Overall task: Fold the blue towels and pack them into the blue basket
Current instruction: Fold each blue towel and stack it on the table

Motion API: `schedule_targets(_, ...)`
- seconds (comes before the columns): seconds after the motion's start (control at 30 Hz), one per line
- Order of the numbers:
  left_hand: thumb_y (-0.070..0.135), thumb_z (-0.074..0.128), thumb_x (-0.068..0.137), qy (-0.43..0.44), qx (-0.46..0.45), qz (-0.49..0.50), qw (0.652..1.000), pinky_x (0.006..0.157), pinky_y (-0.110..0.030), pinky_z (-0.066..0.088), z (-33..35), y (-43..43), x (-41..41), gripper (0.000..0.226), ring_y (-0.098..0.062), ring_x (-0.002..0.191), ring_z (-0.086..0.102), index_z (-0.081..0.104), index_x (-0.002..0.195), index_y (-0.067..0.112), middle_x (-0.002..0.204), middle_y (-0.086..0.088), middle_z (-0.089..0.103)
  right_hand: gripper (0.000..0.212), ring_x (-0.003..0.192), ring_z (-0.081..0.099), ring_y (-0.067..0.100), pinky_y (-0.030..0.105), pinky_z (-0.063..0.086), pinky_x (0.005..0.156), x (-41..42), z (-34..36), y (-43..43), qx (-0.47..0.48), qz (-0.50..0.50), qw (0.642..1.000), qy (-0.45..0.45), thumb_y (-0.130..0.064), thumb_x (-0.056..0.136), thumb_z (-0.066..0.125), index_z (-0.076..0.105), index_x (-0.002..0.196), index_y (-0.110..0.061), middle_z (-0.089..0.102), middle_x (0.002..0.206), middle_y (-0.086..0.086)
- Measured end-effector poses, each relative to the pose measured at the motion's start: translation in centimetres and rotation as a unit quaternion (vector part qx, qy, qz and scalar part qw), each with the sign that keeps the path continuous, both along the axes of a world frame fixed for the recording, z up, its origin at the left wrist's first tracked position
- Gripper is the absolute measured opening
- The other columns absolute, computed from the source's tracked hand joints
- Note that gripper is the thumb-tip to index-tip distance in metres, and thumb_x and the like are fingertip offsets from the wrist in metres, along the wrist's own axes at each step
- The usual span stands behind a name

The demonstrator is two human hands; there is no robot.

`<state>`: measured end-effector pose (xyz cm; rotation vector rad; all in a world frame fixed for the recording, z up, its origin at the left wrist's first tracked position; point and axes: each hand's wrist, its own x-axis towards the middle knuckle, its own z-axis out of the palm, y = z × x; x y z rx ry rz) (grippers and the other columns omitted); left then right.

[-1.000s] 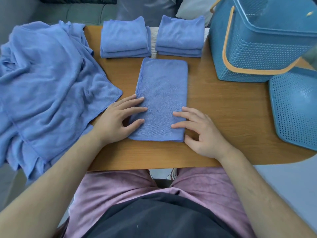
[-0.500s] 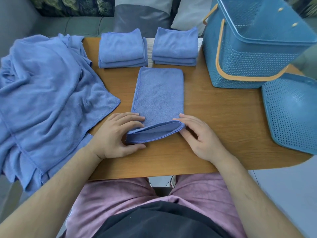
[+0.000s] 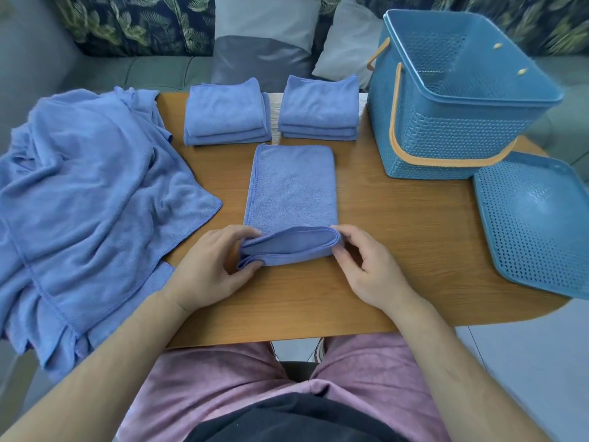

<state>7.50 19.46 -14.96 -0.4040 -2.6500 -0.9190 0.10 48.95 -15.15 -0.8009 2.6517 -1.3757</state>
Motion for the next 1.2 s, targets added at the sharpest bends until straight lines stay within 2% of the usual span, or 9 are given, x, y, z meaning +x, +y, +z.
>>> schedule_targets(0.1, 0.038, 0.069, 0.089, 0.016, -0.025, 0.002, 1.0, 0.095, -0.031, 0.048, -0.4, -0.1, -0.1, 0.039, -0.007, 0.111, 0.063, 0.065, 0.12, 0.013, 0.119, 0.01, 0.068, 0.06, 0.129, 0.055, 0.011, 0.039, 0.047, 0.106, 0.7, 0.2, 0.0, 0.023, 0.049, 0.991, 0.126, -0.003, 0.091, 0.066, 0.046, 0.143, -0.025, 0.056, 0.14, -0.003)
schedule_targets(0.23, 0.036, 0.064, 0.091, 0.034, -0.033, 0.006, 0.999, 0.091, -0.029, 0.047, -0.4, 0.1, 0.1, 0.035, -0.008, 0.106, 0.062, 0.065, 0.118, 0.014, 0.116, 0.009, 0.069, 0.049, 0.124, 0.058, 0.019, 0.043, 0.052, 0.093, 0.7, 0.3, -0.2, 0.08, 0.075, 0.969, 0.219, 0.003, 0.085, 0.059, 0.06, 0.126, -0.023, 0.05, 0.143, 0.007)
schedule_targets(0.33, 0.025, 0.07, 0.091, 0.063, -0.043, -0.01, 0.997, 0.089, -0.027, 0.047, -0.6, 0.2, 0.2, 0.042, -0.012, 0.098, 0.063, 0.058, 0.131, 0.018, 0.121, 0.008, 0.066, 0.026, 0.122, 0.059, 0.018, 0.043, 0.054, 0.089, 0.9, 0.3, 0.0, 0.102, 0.069, 0.97, 0.211, -0.003, 0.086, 0.061, 0.071, 0.104, -0.018, 0.052, 0.142, 0.005)
schedule_targets(0.43, 0.015, 0.07, 0.093, 0.108, -0.091, -0.056, 0.988, 0.09, -0.034, 0.048, -0.8, 0.1, 0.1, 0.047, -0.023, 0.106, 0.064, 0.055, 0.137, 0.025, 0.132, -0.008, 0.06, 0.014, 0.119, 0.061, 0.016, 0.04, 0.054, 0.087, 1.1, 0.5, 0.2, 0.102, 0.064, 0.976, 0.184, -0.013, 0.087, 0.063, 0.07, 0.097, -0.018, 0.057, 0.135, -0.001)
schedule_targets(0.5, 0.014, 0.066, 0.095, 0.132, -0.12, -0.082, 0.981, 0.091, -0.038, 0.048, -0.7, 0.2, 0.1, 0.043, -0.028, 0.107, 0.063, 0.058, 0.135, 0.029, 0.136, -0.015, 0.057, 0.013, 0.116, 0.063, 0.015, 0.038, 0.054, 0.087, 1.4, 0.7, 0.3, 0.1, 0.06, 0.978, 0.174, -0.016, 0.085, 0.065, 0.07, 0.097, -0.017, 0.061, 0.13, -0.003)
schedule_targets(0.6, 0.017, 0.061, 0.097, 0.152, -0.166, -0.13, 0.966, 0.095, -0.043, 0.046, -0.7, 0.2, 0.6, 0.031, -0.033, 0.116, 0.06, 0.071, 0.125, 0.025, 0.137, -0.017, 0.058, 0.013, 0.115, 0.064, 0.014, 0.034, 0.054, 0.09, 1.8, 1.0, 0.5, 0.095, 0.064, 0.979, 0.167, -0.013, 0.083, 0.067, 0.069, 0.096, -0.016, 0.064, 0.127, -0.003)
schedule_targets(0.73, 0.017, 0.07, 0.091, 0.145, -0.181, -0.113, 0.966, 0.09, -0.043, 0.048, -0.7, 0.6, 0.5, 0.026, -0.032, 0.112, 0.063, 0.076, 0.116, 0.02, 0.136, -0.015, 0.06, 0.014, 0.117, 0.064, 0.014, 0.033, 0.053, 0.093, 2.1, 1.0, 0.8, 0.093, 0.064, 0.98, 0.163, -0.011, 0.082, 0.067, 0.07, 0.096, -0.015, 0.066, 0.126, -0.001)
schedule_targets(1.0, 0.025, 0.074, 0.089, 0.127, -0.153, -0.059, 0.978, 0.083, -0.034, 0.05, -1.0, 0.4, 0.8, 0.02, -0.028, 0.093, 0.065, 0.073, 0.092, 0.006, 0.117, -0.014, 0.067, 0.014, 0.124, 0.061, 0.01, 0.035, 0.052, 0.098, 2.4, 0.6, 1.2, 0.067, 0.053, 0.987, 0.139, -0.009, 0.085, 0.067, 0.07, 0.098, -0.015, 0.067, 0.128, 0.0)
schedule_targets(1.2, 0.021, 0.077, 0.087, 0.115, -0.11, -0.045, 0.986, 0.082, -0.03, 0.053, -0.6, 0.4, 1.2, 0.021, -0.021, 0.09, 0.065, 0.071, 0.095, 0.002, 0.122, -0.012, 0.065, 0.012, 0.123, 0.059, 0.003, 0.024, 0.049, 0.095, 2.3, 1.3, 1.3, 0.062, 0.051, 0.99, 0.114, -0.008, 0.092, 0.061, 0.064, 0.101, -0.015, 0.068, 0.11, -0.006)
